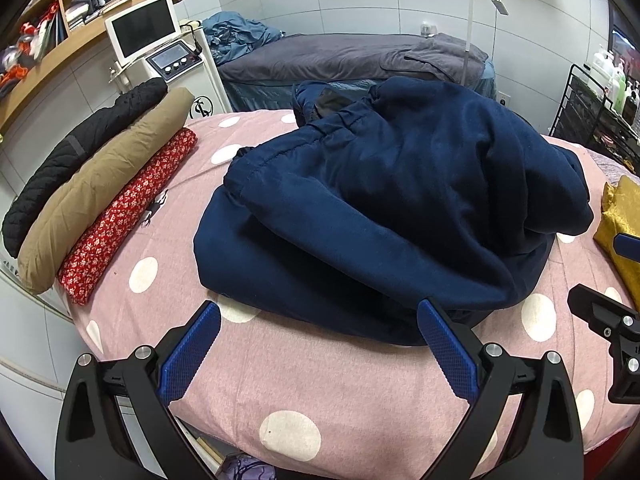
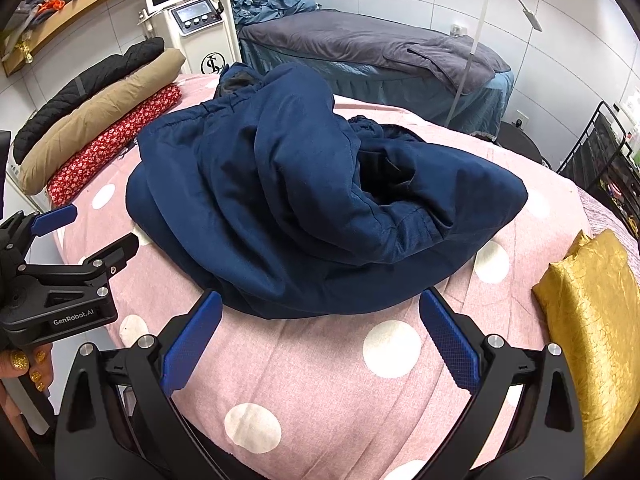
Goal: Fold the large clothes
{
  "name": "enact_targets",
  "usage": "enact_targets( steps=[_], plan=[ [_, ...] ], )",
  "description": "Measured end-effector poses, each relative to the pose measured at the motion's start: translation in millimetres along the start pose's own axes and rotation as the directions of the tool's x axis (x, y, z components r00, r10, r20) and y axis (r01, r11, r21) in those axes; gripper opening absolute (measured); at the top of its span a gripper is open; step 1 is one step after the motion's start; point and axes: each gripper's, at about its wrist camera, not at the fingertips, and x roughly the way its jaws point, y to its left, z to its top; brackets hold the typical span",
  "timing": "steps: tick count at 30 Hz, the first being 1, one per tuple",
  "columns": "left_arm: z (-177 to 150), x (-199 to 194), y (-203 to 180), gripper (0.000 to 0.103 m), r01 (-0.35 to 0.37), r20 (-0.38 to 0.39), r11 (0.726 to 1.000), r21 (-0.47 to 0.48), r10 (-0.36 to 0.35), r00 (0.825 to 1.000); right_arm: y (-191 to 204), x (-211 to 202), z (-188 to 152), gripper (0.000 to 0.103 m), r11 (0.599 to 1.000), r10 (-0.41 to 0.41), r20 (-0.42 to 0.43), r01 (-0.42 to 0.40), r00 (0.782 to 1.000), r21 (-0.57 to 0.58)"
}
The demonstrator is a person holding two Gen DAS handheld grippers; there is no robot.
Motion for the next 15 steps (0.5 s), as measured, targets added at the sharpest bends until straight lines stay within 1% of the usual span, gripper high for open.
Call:
enact_targets(
  steps=[15],
  plan=[
    [-3.0,5.1,0.4,0.097,0.007,-0.015,1.000,0.000,-0.007,1.000,-0.4,3.8,-3.8,0.097,1.000,-0.005,-0.012,0.005,1.000,0.005]
  ],
)
